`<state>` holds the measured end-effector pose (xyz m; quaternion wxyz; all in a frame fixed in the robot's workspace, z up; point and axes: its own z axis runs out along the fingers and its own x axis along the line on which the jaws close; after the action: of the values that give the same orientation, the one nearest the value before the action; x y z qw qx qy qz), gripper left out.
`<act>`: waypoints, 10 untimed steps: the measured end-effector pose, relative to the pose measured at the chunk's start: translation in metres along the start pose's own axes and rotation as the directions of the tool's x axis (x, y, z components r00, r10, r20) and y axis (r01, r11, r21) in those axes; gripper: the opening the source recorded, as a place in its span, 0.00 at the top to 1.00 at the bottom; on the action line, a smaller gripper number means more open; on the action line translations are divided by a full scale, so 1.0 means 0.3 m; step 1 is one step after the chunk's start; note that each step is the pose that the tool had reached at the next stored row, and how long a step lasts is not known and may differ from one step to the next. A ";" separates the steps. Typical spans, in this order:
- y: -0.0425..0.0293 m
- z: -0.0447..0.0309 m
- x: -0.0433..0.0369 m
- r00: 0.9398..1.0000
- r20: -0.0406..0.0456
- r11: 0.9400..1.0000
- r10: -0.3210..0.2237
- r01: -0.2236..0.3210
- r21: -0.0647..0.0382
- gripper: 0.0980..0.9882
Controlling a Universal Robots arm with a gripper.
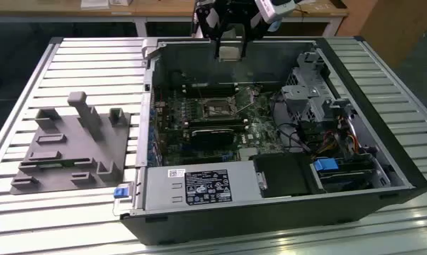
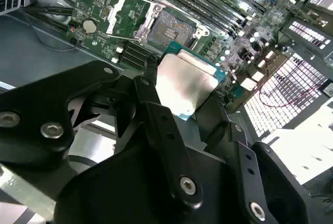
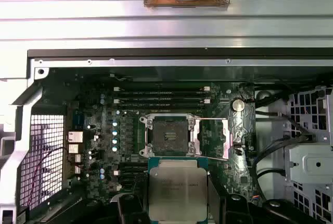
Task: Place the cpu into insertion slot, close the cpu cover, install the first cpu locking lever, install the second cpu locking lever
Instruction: 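Place the cpu into insertion slot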
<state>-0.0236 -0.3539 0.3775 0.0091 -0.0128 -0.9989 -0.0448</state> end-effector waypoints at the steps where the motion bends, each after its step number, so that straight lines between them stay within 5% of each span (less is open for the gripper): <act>1: 0.000 0.000 0.000 1.000 0.000 1.000 0.000 0.000 0.000 0.50; 10: 0.000 0.000 0.001 1.000 0.000 1.000 0.000 0.000 0.000 0.50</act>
<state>-0.0238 -0.3539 0.3775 0.0091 -0.0128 -0.9989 -0.0448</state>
